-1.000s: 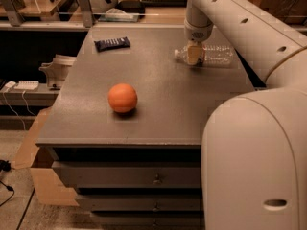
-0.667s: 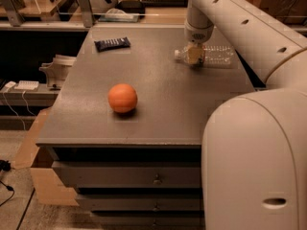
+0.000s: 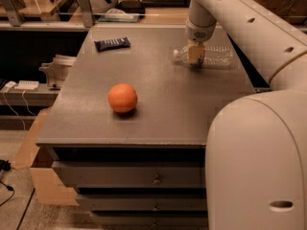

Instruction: Place water bottle upright

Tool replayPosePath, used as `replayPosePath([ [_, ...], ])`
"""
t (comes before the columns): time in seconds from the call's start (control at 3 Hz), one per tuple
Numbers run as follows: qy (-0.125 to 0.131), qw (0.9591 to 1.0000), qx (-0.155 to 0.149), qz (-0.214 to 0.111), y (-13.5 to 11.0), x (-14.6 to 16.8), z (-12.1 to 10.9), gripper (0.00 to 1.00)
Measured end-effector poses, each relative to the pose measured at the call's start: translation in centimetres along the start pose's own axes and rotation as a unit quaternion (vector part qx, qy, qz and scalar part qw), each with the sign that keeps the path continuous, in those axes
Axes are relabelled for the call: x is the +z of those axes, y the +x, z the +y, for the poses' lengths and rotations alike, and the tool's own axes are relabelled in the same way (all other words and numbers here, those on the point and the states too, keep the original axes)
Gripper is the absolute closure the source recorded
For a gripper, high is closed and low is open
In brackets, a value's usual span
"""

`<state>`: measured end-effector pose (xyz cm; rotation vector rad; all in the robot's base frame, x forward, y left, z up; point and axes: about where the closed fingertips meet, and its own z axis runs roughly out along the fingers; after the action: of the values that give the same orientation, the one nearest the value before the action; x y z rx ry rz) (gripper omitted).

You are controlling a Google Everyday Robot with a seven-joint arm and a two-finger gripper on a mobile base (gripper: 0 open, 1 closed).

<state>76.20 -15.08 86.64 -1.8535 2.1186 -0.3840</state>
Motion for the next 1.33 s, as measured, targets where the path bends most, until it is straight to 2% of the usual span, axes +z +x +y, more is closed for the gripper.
replayPosePath([
  [0.33, 0.007, 0.9988, -0.003, -0.048, -0.7, -2.7, -0.7, 1.0],
  [0.67, 0.012, 0.9913, -0.001, -0.131, -1.7, -5.9, -1.4, 1.0],
  [1.0, 0.008, 0.9728, 0.007, -0.231, -3.0, -8.7, -1.8, 1.0],
  [1.33, -0.005, 0.9384, 0.035, -0.344, -4.2, -10.7, -2.0, 1.0],
])
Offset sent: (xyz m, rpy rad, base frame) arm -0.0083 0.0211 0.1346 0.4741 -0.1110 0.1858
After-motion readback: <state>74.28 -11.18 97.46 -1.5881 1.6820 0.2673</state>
